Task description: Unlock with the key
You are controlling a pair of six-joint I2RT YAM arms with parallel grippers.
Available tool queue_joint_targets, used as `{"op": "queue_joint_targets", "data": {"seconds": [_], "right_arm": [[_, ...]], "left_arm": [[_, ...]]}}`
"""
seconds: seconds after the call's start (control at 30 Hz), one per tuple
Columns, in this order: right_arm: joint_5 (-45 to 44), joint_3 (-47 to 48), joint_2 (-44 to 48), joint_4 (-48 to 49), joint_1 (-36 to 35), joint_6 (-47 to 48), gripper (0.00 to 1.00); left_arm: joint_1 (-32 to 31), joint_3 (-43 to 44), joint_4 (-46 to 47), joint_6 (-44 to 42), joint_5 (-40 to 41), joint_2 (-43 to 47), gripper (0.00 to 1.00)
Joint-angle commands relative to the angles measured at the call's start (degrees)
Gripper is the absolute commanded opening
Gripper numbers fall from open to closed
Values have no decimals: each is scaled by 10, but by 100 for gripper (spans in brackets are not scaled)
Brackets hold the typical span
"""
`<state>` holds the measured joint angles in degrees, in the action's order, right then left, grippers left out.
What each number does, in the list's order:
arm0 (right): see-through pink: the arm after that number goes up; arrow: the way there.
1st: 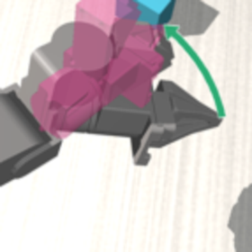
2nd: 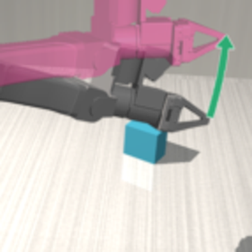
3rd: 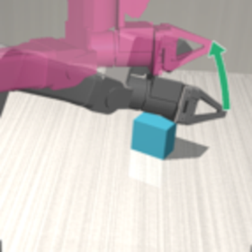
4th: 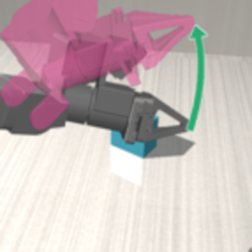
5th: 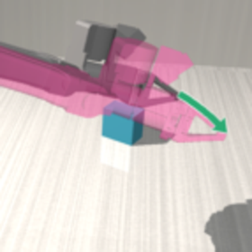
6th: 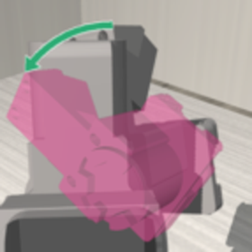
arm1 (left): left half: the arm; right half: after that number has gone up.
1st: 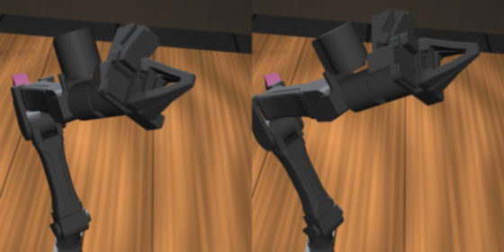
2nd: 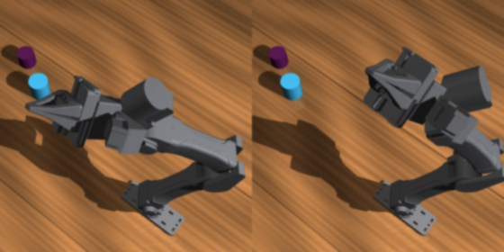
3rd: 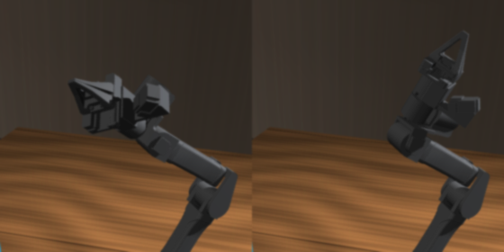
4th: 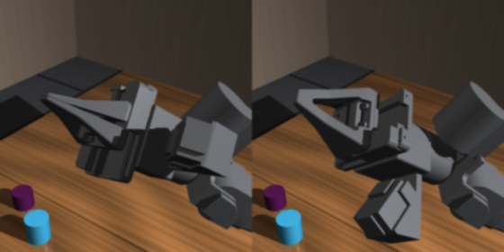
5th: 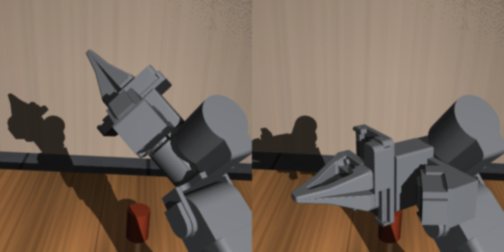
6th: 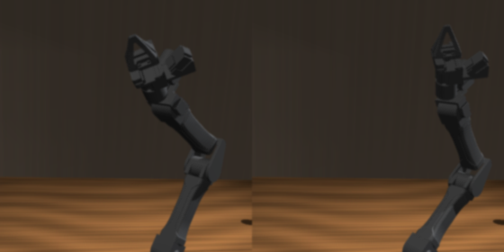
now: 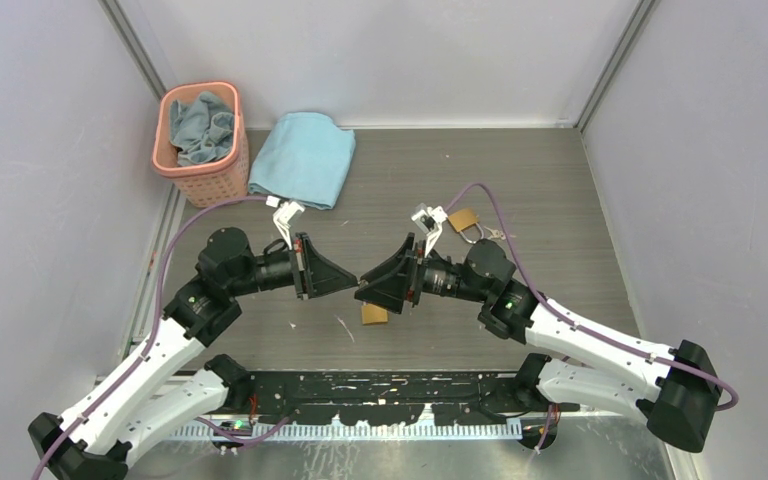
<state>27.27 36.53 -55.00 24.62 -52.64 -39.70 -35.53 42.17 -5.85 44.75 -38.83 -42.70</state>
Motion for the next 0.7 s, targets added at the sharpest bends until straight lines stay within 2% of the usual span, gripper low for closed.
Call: {"op": "queue_joint_targets", "data": {"seconds": [0.0, 0.13, 0.67], "right_arm": [[-59, -3, 24, 22, 1, 5, 64], [-77, -13, 35, 26, 1, 4, 60], [-35, 5, -10, 84, -4, -21, 45]], "left_arm": [[-2, 4, 29, 1, 29, 19, 0], [-1, 8, 21, -5, 42, 25, 0], [-1, 3, 26, 2, 70, 22, 0]]}}
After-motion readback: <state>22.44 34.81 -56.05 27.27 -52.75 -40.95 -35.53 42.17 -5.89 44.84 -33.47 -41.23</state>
